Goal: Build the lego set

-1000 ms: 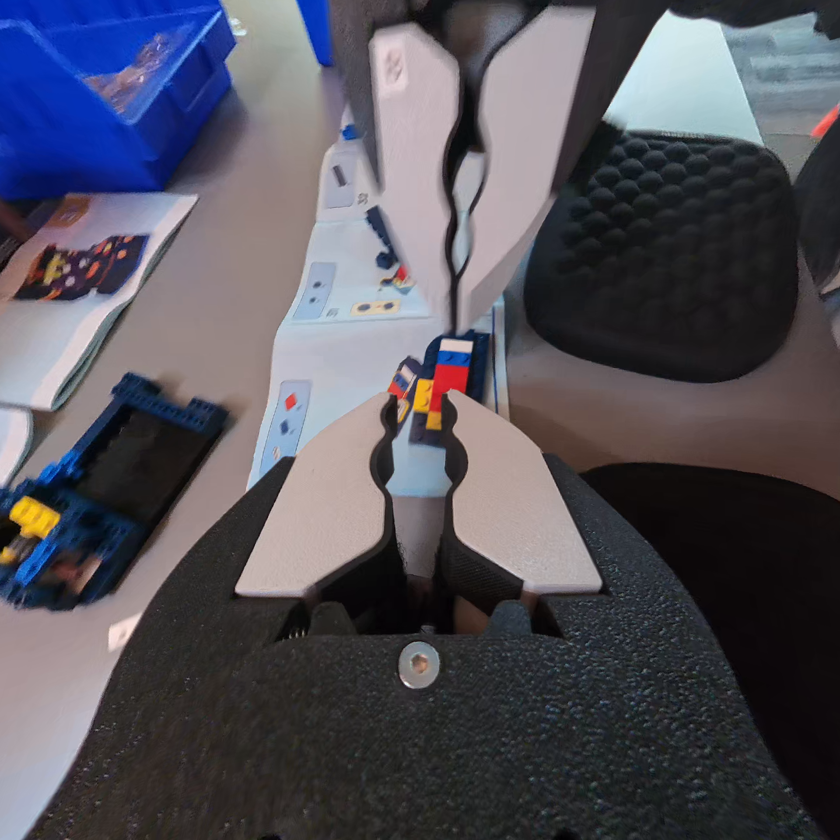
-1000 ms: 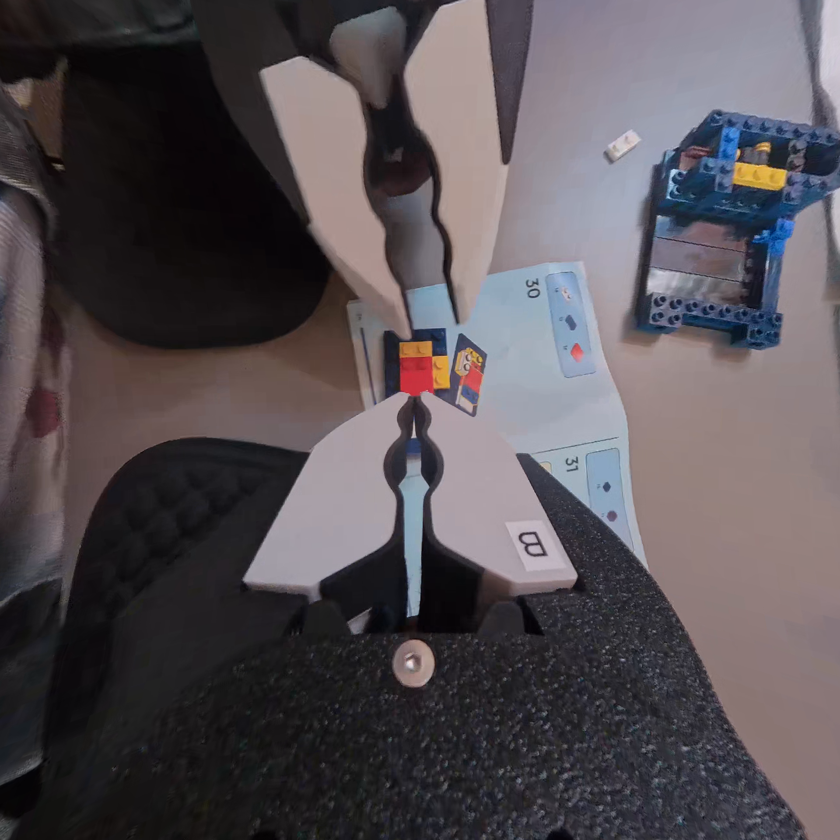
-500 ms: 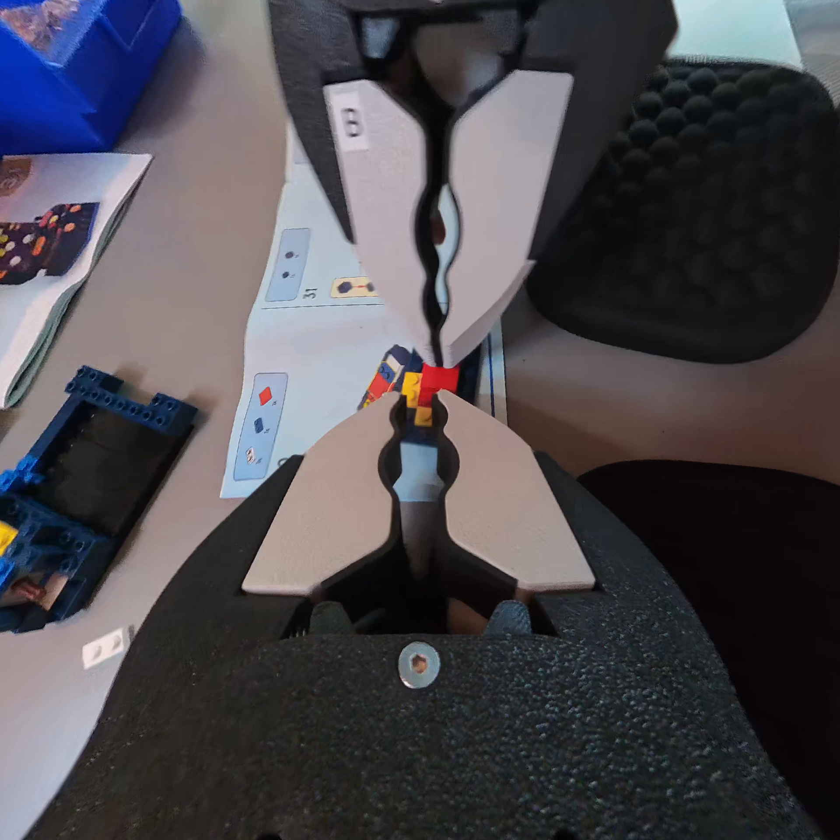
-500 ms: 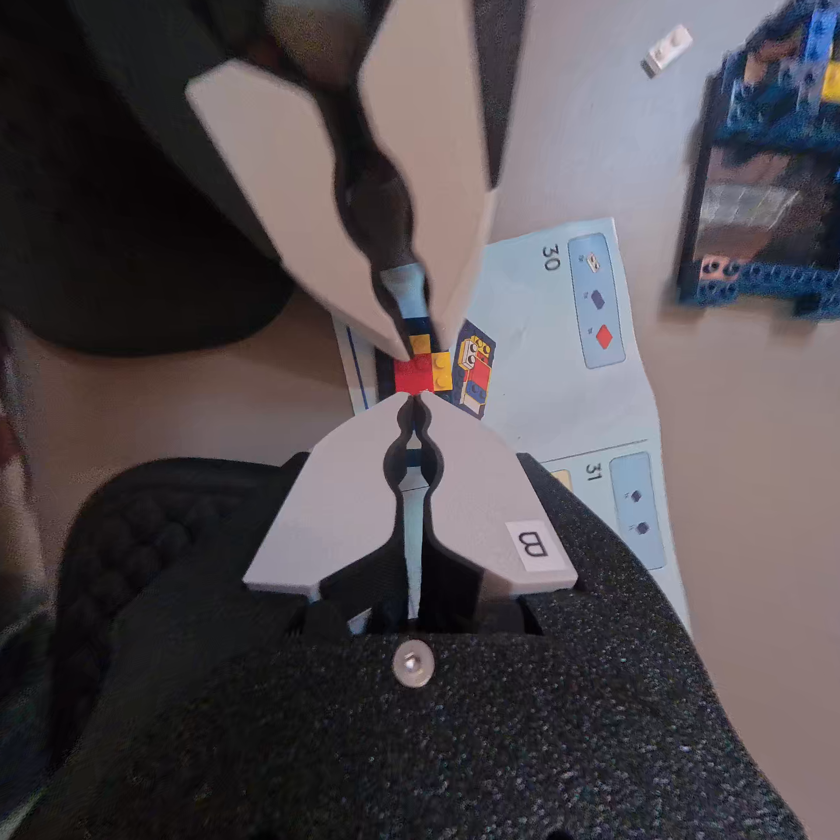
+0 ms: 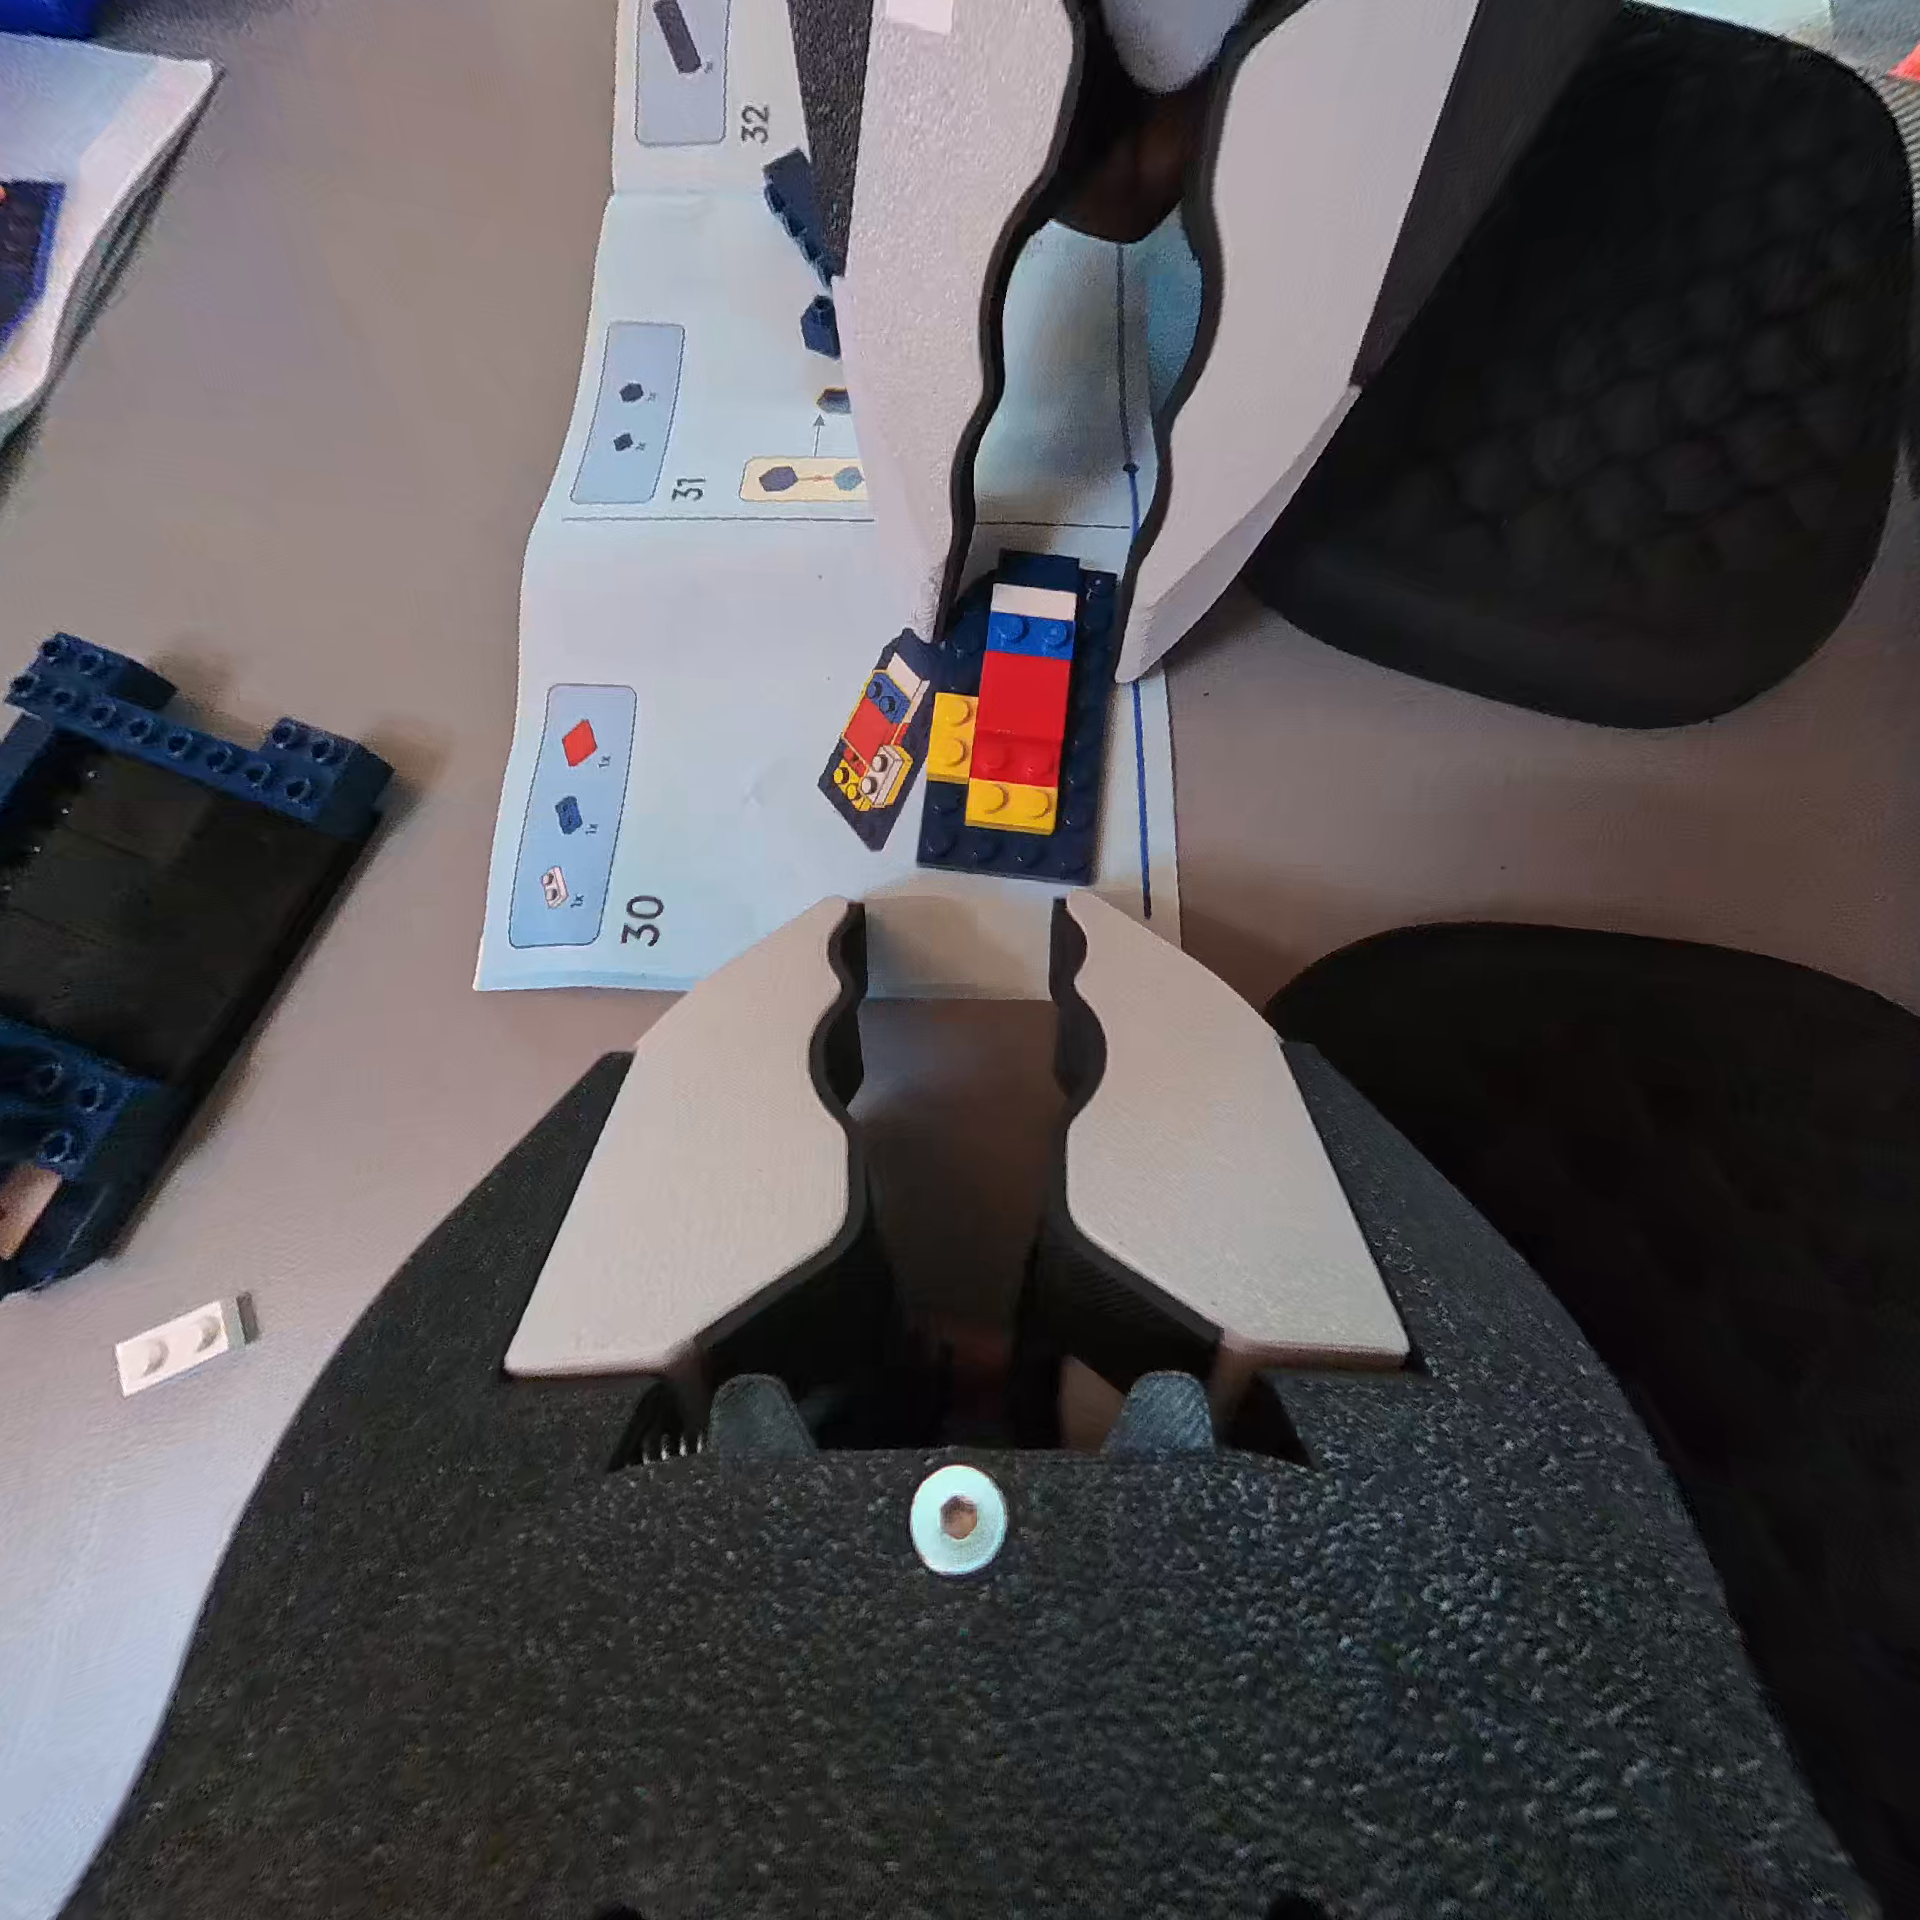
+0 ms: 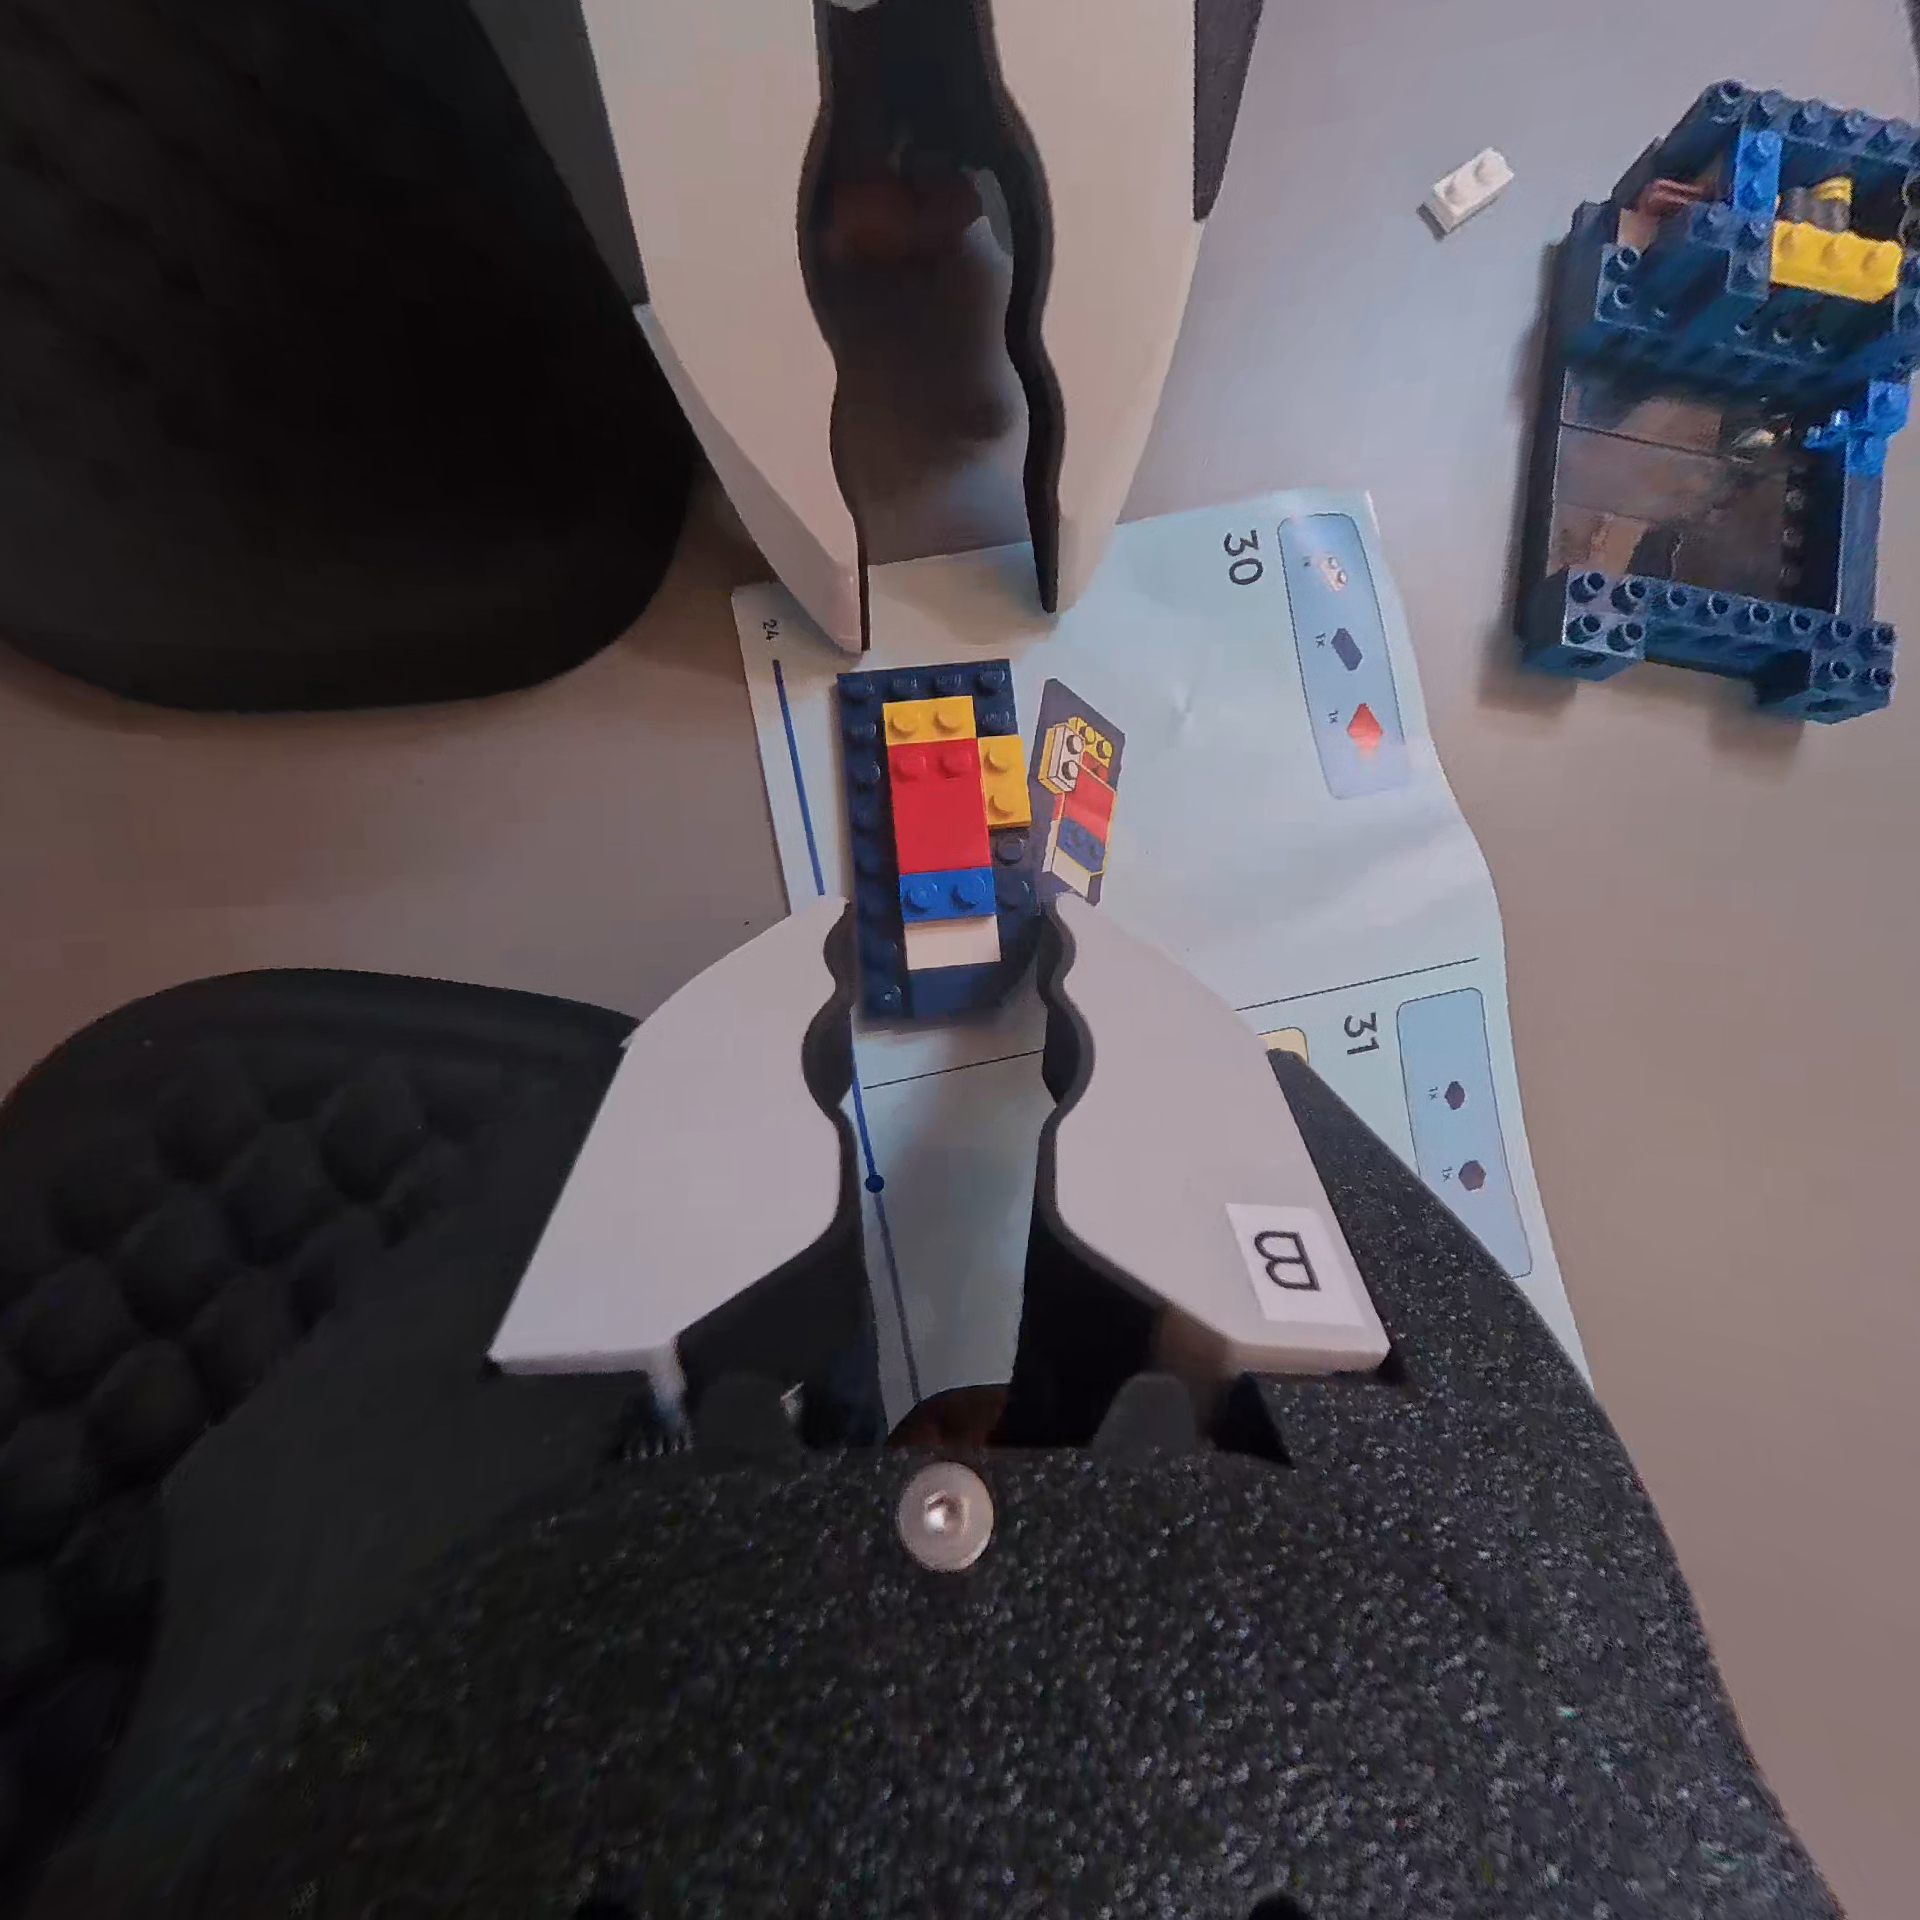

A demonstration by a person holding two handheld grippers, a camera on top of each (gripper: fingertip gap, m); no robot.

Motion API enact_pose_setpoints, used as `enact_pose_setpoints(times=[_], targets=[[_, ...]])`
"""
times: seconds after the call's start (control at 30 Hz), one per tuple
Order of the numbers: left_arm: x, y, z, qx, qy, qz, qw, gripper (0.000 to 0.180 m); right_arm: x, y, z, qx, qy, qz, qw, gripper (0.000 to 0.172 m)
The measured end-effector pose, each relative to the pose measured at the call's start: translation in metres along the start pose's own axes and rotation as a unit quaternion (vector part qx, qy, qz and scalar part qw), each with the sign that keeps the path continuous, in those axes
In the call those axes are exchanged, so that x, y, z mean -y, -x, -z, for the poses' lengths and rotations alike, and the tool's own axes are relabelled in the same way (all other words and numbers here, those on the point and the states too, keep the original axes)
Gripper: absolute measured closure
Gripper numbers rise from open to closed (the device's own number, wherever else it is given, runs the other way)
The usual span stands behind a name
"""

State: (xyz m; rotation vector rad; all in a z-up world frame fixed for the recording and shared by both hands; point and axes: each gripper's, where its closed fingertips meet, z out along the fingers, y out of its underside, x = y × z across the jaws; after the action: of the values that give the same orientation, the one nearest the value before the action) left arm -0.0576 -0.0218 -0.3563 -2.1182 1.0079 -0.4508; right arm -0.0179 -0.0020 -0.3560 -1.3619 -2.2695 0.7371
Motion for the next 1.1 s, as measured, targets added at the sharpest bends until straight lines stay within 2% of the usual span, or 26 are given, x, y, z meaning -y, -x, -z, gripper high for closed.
enact_pose_setpoints(times=[0.33,0.57,0.7,0.93,1.1], targets=[[-0.002,0.002,0.004,-0.003,-0.004,0.011,1.000,0.151,0.004,-0.010,-0.005,0.018,-0.038,-0.006,0.999,0.139],[-0.003,-0.004,0.004,-0.018,-0.001,-0.002,1.000,0.148,0.003,-0.001,-0.002,0.009,-0.062,0.012,0.998,0.139],[-0.003,-0.003,0.004,-0.017,-0.002,0.002,1.000,0.142,0.003,0.018,0.000,0.052,-0.073,0.040,0.995,0.139],[-0.002,-0.001,0.004,-0.013,-0.002,0.007,1.000,0.140,0.004,0.017,-0.001,0.054,-0.081,0.025,0.995,0.139],[0.006,-0.005,0.005,-0.009,-0.027,-0.037,0.999,0.144,0.004,0.011,-0.002,0.039,-0.080,0.018,0.996,0.139]])
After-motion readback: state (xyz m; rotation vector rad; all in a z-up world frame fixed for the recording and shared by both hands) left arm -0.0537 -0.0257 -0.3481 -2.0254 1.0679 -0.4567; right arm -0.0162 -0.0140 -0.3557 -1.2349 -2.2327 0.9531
